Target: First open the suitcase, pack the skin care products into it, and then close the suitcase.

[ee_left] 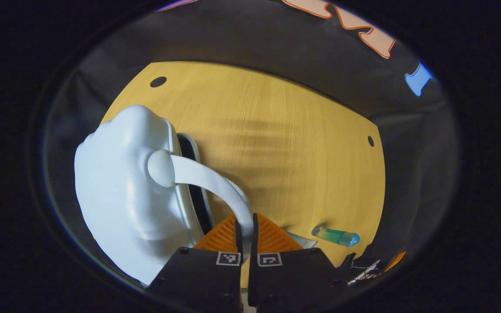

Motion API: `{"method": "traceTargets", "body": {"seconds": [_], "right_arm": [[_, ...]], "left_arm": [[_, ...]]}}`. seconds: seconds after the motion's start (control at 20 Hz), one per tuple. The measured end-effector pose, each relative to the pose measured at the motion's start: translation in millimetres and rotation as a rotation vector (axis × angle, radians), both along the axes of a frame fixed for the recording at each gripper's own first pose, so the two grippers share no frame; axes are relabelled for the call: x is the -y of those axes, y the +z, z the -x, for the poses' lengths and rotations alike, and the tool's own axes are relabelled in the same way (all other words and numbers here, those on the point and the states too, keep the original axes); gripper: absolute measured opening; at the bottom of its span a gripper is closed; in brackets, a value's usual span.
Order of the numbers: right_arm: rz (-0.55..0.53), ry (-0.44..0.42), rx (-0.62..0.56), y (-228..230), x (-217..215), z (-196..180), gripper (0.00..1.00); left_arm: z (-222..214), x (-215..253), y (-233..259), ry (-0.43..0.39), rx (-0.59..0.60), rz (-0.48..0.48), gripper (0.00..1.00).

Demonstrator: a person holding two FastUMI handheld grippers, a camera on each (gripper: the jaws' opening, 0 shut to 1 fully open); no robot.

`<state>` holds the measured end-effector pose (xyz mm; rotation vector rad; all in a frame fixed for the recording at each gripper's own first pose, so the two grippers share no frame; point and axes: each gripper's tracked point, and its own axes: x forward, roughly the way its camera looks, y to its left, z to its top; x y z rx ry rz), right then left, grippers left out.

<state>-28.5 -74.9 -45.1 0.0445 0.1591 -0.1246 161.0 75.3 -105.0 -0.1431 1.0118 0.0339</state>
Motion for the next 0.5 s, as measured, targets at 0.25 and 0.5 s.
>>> {"method": "traceTargets", "body": {"seconds": [0.25, 0.5], "right_arm": [[-0.027, 0.015, 0.006, 0.0, 3.7, 2.4, 0.98], [-0.045, 0.012, 0.015, 1.8, 9.5, 2.0, 0.97]], "left_arm": [[17.4, -25.2, 67.5, 0.039, 0.116, 0.041, 0.0], [54.3, -78.5, 134.1, 0.115, 0.233, 0.043, 0.0]]}}
